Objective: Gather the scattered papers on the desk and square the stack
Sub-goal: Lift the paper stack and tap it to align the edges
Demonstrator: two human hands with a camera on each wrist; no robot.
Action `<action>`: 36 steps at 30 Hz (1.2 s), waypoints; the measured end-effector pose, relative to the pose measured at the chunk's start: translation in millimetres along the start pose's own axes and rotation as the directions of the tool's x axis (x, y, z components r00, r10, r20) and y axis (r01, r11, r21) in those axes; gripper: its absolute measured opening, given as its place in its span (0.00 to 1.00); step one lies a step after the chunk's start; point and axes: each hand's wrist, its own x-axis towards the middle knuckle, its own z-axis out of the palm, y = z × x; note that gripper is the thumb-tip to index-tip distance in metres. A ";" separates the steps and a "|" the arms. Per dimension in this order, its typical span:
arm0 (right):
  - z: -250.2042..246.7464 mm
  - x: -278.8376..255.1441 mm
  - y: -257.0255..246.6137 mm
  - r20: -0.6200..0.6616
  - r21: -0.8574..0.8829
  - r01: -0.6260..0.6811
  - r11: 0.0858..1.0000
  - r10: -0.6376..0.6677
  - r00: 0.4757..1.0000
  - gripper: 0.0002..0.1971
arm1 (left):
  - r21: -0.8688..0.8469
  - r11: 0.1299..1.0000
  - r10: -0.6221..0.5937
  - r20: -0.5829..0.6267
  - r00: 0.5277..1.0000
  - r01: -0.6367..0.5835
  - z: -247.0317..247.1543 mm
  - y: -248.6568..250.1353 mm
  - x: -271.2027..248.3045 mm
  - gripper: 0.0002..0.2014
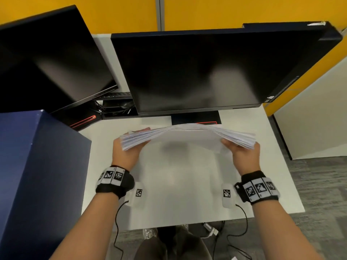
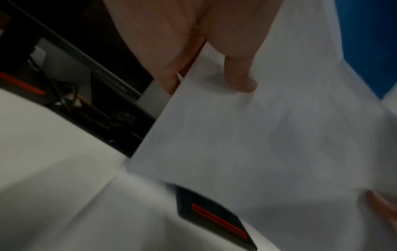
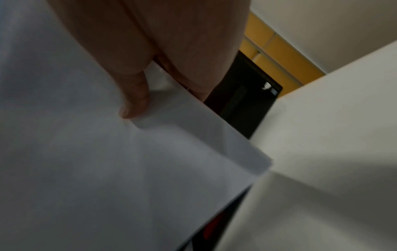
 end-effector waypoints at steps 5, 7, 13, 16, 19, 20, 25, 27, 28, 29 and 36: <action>-12.5 -1.7 1.6 0.051 0.039 0.034 0.999 -0.036 0.998 0.11 | 0.001 1.000 0.025 0.062 0.998 -0.025 -6.6 -11.2 -8.6 0.14; -7.2 -4.0 19.5 0.137 -0.016 -0.071 0.997 0.073 0.988 0.12 | 0.038 0.999 0.014 0.102 0.995 -0.018 3.9 -28.4 -15.5 0.15; -0.7 -7.2 31.5 0.021 0.061 -0.164 0.985 0.163 0.986 0.14 | -0.011 0.993 -0.119 0.055 0.991 0.119 22.0 -38.4 -17.9 0.11; -8.5 -7.0 31.5 0.039 0.039 -0.128 0.991 0.126 0.991 0.13 | 0.047 0.993 -0.109 0.071 0.991 0.106 16.3 -47.2 -17.0 0.10; -2.5 -10.9 40.5 0.098 -0.049 -0.179 0.983 0.183 0.978 0.10 | 0.108 0.979 -0.185 0.117 0.976 0.172 22.0 -59.4 -20.4 0.09; -0.3 -12.2 42.1 0.092 -0.043 -0.193 0.980 0.197 0.976 0.10 | 0.098 0.976 -0.203 0.102 0.974 0.193 24.7 -59.9 -19.9 0.09; 3.4 -15.1 26.2 0.012 0.063 -0.146 0.987 0.145 0.989 0.13 | 0.017 0.987 -0.164 0.063 0.985 0.163 27.2 -48.1 -12.2 0.09; 4.5 -16.3 19.7 -0.002 0.100 -0.109 0.989 0.109 0.994 0.14 | 0.021 0.985 -0.174 0.063 0.983 0.173 25.6 -45.0 -12.9 0.08; 5.7 -15.7 17.0 -0.008 0.105 -0.102 0.989 0.104 0.995 0.14 | 0.019 0.982 -0.187 0.064 0.980 0.186 23.9 -44.6 -13.4 0.08; 6.6 -14.6 14.4 -0.014 0.109 -0.103 0.989 0.105 0.994 0.13 | 0.020 0.980 -0.201 0.071 0.977 0.200 22.0 -45.5 -13.9 0.08; -32.3 4.8 4.2 0.131 -0.252 -0.011 0.968 0.046 0.990 0.12 | 0.227 0.974 -0.019 0.120 0.993 -0.009 -16.3 17.4 0.9 0.06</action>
